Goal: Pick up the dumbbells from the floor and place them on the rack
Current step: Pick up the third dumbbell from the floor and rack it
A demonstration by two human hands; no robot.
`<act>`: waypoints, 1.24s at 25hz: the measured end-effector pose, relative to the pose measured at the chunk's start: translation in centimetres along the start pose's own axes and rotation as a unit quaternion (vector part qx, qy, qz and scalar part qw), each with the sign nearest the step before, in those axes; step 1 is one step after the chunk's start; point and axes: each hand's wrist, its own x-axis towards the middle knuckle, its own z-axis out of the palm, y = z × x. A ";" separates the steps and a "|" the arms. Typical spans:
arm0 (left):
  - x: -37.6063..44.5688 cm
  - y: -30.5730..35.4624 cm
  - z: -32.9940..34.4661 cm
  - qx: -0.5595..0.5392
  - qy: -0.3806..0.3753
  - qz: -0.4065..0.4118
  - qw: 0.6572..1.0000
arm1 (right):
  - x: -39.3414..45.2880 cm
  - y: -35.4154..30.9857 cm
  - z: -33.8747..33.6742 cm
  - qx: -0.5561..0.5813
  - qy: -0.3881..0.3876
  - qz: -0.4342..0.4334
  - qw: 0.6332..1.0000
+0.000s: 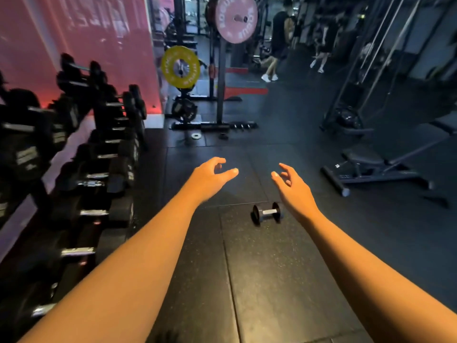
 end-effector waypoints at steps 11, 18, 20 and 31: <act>24.1 -3.4 8.9 0.389 -0.081 0.132 0.908 | 16.0 11.4 1.1 -0.197 0.005 0.112 0.974; 39.8 -6.7 22.2 0.482 -0.171 0.133 0.849 | 31.3 24.7 0.9 -0.302 -0.073 0.135 0.941; 44.0 -8.4 25.1 0.482 -0.173 0.106 0.852 | 35.7 28.4 1.5 -0.333 -0.097 0.130 0.929; 68.6 -23.0 42.8 0.324 -0.167 -0.192 0.911 | 57.2 53.0 10.0 -0.372 -0.192 0.204 0.885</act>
